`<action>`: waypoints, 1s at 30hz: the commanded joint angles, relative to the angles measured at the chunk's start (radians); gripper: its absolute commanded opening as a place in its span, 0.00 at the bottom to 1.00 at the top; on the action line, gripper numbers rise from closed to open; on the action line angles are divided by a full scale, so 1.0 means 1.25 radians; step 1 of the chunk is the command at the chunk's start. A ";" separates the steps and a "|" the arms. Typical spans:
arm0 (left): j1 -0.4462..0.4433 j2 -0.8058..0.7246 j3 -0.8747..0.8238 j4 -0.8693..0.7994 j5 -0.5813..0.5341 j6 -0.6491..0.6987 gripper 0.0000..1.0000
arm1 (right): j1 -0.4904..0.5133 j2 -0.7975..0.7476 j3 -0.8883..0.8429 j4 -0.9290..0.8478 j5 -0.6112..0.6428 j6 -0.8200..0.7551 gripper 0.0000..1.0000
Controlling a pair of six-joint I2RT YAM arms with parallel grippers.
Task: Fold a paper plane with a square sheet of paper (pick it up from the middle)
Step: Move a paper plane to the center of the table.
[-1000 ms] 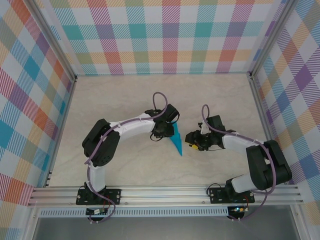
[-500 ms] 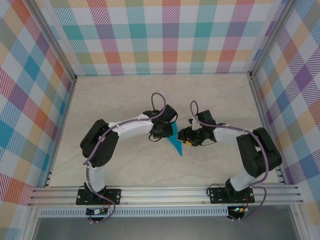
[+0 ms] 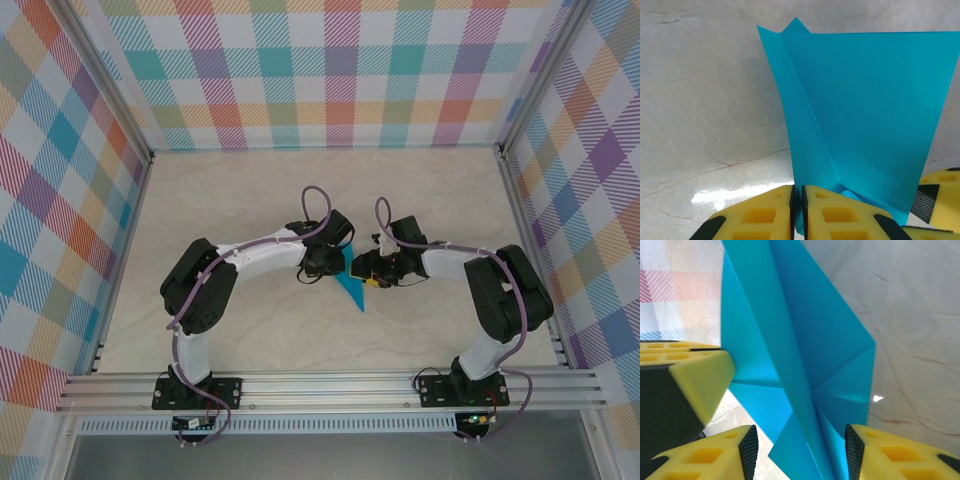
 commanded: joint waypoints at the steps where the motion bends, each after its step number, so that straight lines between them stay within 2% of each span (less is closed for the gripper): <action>1: 0.016 -0.017 -0.010 0.000 0.007 0.011 0.15 | 0.012 -0.018 -0.015 0.025 -0.050 -0.025 0.50; 9: 0.016 -0.017 -0.007 0.005 0.011 0.010 0.15 | 0.030 -0.042 -0.029 0.013 -0.021 -0.046 0.51; 20: 0.016 -0.016 -0.013 0.007 0.016 0.008 0.15 | 0.073 -0.003 0.004 -0.038 0.070 -0.073 0.38; 30: 0.018 -0.017 -0.015 0.009 0.017 0.010 0.15 | 0.097 0.013 0.032 -0.078 0.141 -0.087 0.32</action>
